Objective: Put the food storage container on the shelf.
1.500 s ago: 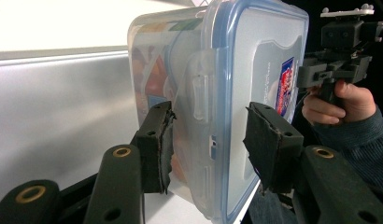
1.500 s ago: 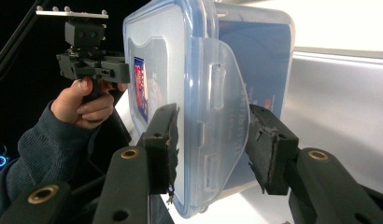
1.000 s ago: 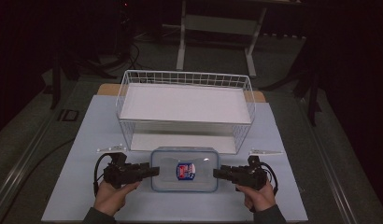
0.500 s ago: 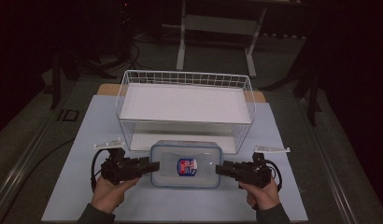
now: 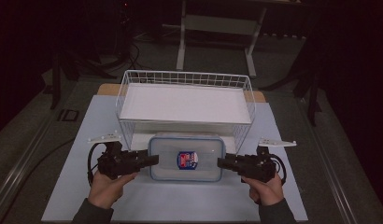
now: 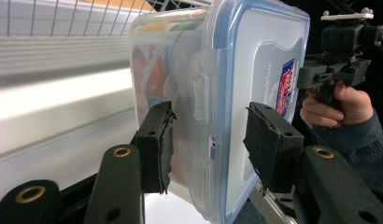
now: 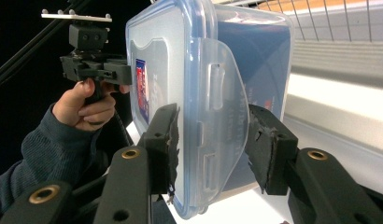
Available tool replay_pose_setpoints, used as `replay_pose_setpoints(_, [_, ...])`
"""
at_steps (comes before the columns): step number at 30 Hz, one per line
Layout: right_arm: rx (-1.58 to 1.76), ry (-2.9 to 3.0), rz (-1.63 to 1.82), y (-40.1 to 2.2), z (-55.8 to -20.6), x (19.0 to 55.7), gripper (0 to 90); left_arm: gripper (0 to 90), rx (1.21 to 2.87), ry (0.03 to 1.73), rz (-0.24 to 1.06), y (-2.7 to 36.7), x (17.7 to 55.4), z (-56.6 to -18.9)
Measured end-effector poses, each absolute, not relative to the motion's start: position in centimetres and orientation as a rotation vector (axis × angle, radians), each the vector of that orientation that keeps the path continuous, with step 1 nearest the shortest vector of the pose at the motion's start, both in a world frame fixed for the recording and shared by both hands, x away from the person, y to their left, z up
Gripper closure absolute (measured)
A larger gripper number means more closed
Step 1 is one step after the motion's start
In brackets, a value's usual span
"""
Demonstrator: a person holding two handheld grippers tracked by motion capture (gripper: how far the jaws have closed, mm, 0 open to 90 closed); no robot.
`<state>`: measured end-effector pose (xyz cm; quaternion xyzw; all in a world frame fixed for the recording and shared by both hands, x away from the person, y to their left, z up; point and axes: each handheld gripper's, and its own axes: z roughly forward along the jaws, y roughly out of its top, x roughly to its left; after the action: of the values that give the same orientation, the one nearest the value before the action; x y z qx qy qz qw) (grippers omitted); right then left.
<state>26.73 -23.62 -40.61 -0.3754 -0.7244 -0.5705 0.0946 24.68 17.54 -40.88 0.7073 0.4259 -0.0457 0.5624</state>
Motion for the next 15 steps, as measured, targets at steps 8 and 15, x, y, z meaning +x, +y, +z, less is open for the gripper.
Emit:
replay_pose_setpoints(8, [-1.100,-2.146,-1.730,-23.7,-39.3,27.1,55.6,51.8,1.663,0.982,-0.080,17.5,25.2,-39.2])
replay_pose_setpoints(15, [-1.086,-2.155,-1.766,-23.7,-37.9,27.5,55.6,51.7,1.663,0.964,-0.058,17.5,25.7,-37.7])
